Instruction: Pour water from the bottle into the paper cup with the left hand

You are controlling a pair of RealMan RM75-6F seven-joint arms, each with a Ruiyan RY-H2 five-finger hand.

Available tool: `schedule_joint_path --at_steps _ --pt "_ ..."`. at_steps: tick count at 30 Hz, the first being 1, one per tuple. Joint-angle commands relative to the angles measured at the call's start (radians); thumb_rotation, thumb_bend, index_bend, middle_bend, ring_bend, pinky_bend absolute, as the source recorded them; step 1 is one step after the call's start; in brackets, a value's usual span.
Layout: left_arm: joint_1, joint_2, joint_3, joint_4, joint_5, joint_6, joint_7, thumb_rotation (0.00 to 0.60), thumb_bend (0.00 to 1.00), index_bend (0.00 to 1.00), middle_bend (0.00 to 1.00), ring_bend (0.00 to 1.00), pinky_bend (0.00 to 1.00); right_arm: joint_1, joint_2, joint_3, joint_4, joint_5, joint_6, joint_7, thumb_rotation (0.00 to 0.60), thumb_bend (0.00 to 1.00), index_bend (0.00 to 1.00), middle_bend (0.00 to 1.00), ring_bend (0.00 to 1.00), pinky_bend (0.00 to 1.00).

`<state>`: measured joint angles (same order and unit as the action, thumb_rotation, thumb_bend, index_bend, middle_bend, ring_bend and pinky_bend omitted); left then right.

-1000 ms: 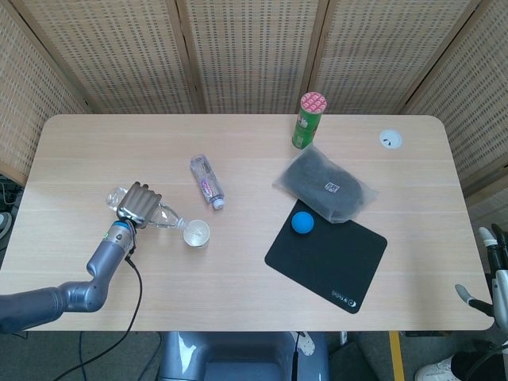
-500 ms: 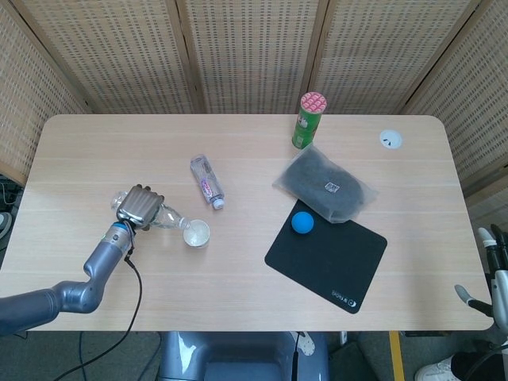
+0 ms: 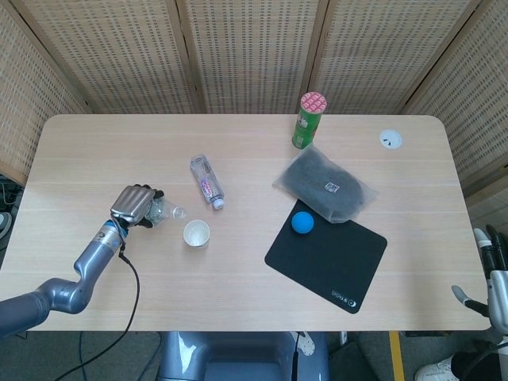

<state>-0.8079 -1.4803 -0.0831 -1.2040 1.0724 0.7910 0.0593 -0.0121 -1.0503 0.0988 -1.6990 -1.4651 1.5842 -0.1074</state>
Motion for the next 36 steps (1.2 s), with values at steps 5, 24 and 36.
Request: schedule_joint_path --at_steps 5,24,36 --pt "0.068 -0.051 -0.124 0.072 0.094 0.023 -0.479 0.6 0.49 0.62 0.47 0.32 0.29 0.002 -0.003 -0.001 -0.001 -0.001 -0.002 -0.007 0.6 0.0 0.0 0.0 0.0 0.0" --pt "0.093 -0.328 -0.219 0.409 0.172 0.057 -1.188 0.6 0.41 0.6 0.47 0.32 0.27 0.013 -0.008 0.004 0.007 0.017 -0.026 -0.01 0.6 0.0 0.0 0.0 0.0 0.0" --pt "0.067 -0.421 -0.204 0.563 0.211 0.031 -1.286 0.6 0.41 0.58 0.46 0.32 0.27 0.023 -0.011 0.006 0.015 0.038 -0.051 -0.011 0.6 0.0 0.0 0.0 0.0 0.0"
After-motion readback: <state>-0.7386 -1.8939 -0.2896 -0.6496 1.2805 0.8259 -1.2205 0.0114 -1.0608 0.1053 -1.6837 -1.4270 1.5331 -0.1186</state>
